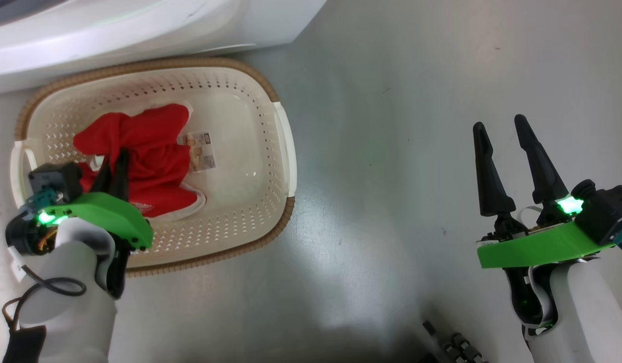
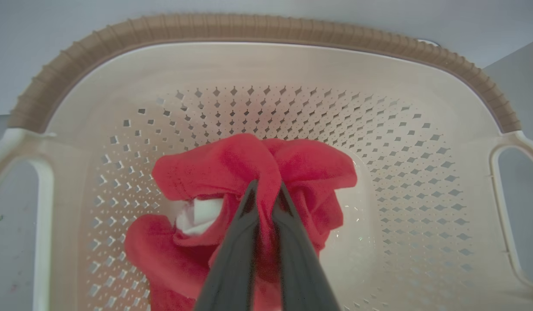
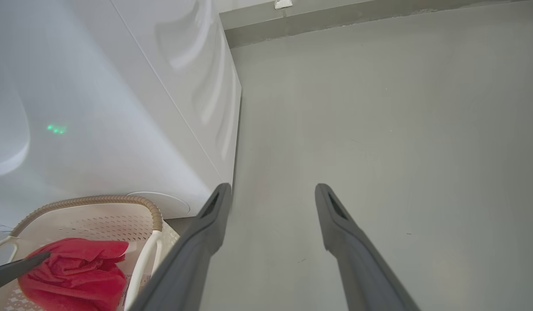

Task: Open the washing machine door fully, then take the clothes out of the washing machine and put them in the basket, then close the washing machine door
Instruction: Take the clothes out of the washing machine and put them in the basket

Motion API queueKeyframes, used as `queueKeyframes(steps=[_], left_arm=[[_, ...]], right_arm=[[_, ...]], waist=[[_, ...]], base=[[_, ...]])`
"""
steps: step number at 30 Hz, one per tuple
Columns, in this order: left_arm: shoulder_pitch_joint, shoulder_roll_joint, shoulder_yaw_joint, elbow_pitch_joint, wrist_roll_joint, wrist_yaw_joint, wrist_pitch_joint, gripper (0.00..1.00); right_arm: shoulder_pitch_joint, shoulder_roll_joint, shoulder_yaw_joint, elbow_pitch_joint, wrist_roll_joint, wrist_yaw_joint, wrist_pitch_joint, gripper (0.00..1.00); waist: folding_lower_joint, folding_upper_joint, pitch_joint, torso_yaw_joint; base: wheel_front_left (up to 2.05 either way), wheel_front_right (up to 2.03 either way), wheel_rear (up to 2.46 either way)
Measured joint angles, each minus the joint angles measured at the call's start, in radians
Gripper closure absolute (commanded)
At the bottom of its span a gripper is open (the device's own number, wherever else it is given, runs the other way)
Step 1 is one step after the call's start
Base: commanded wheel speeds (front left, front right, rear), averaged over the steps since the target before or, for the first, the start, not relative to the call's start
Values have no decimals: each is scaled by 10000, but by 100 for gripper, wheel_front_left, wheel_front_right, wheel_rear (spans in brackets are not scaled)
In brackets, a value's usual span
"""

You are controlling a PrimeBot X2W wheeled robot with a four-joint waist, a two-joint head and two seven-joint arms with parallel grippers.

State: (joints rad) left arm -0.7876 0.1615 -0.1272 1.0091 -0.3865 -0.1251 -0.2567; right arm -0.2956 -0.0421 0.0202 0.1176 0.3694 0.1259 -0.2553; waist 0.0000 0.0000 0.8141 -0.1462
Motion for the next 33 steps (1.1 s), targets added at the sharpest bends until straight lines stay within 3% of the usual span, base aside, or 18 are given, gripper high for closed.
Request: queueKeyframes(steps=[2, 3, 4, 5, 8, 16, 33], left_arm=[[-15, 0, 6, 82, -31, 0, 0, 69], [-15, 0, 8, 98, -35, 0, 0, 50], [-15, -2, 12, 104, -40, 0, 0, 19], [-15, -4, 13, 111, -46, 0, 0, 5], [-15, -6, 29, 144, -123, 0, 0, 0], [114, -146, 403, -92, -259, 0, 0, 0], [2265, -462, 1902, -2936, 587, 0, 0, 0]], right_arm=[[0, 0, 2, -10, -2, 0, 0, 0], [0, 0, 2, -19, -2, 0, 0, 0], [0, 0, 0, -27, -2, 0, 0, 0], [0, -2, -2, -31, -4, 0, 0, 0], [0, -2, -4, -29, -15, 0, 0, 0], [1, -2, -54, 42, -132, 0, 0, 0], [181, -12, -86, 614, -295, 0, 0, 0]], waist=[[0, 0, 21, 4], [0, 0, 13, 9], [0, 0, 1, 17], [0, 0, -14, 27], [1, 0, -77, 59], [0, 0, -463, 163], [1, 0, -2420, 493]], base=[[0, 0, 0], [0, 0, 0], [0, 0, 0], [0, 0, 0], [0, 0, 0], [0, 0, 0], [0, 0, 0]])
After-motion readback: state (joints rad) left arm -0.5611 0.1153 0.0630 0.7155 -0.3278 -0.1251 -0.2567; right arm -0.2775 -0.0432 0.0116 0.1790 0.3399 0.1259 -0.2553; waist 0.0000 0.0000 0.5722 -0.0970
